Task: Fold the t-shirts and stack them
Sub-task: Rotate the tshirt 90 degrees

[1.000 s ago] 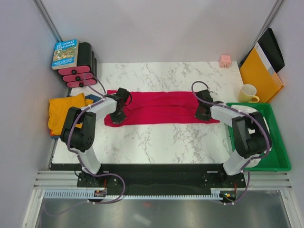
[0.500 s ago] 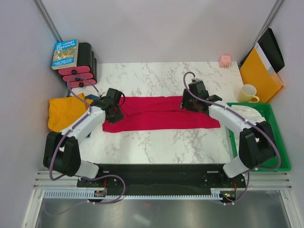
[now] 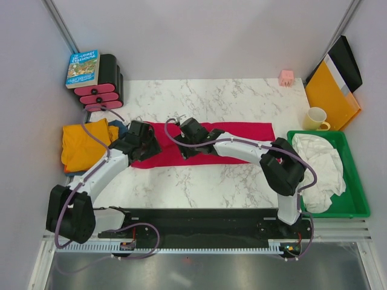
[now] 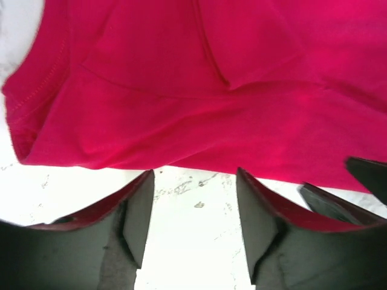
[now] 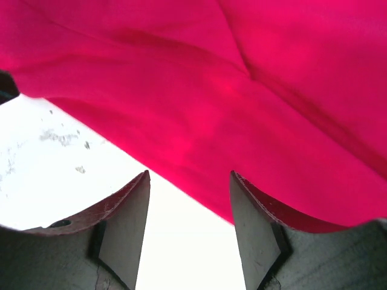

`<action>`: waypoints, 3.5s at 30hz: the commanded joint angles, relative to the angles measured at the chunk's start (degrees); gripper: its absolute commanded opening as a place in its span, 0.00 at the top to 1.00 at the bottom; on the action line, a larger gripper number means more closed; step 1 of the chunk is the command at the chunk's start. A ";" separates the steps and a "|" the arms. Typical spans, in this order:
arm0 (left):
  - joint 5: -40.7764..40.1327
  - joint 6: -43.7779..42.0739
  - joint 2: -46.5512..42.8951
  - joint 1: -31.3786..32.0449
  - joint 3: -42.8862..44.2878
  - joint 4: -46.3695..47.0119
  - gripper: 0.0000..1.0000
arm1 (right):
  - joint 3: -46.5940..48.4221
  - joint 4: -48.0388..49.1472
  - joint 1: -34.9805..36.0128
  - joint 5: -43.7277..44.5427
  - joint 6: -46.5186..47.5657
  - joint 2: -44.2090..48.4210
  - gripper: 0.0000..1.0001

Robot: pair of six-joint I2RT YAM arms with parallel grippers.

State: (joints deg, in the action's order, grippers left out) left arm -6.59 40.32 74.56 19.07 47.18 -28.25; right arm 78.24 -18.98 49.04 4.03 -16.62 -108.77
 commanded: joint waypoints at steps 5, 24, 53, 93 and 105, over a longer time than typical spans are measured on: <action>-2.82 -5.50 -3.73 -3.60 1.51 0.47 0.35 | 11.06 -0.53 1.68 10.72 2.74 -4.70 0.38; -0.10 -3.40 10.94 -3.60 8.89 4.51 0.76 | -6.16 5.62 -0.87 16.54 -5.34 -3.98 0.86; 6.33 -0.33 24.75 -1.76 16.02 8.65 0.65 | -11.26 6.33 -0.87 15.13 -6.84 4.27 0.81; 0.88 -12.80 38.72 4.22 39.29 2.94 0.98 | -14.08 7.47 -0.96 14.07 -7.72 3.30 0.83; -6.32 -16.06 37.69 4.75 44.67 0.91 0.56 | -14.26 6.51 -0.87 15.48 -8.16 5.49 0.81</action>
State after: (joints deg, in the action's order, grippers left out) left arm -7.90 25.96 117.56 23.62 89.86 -27.49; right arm 63.92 -12.56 48.14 18.33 -23.83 -106.34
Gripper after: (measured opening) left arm 0.318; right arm 0.179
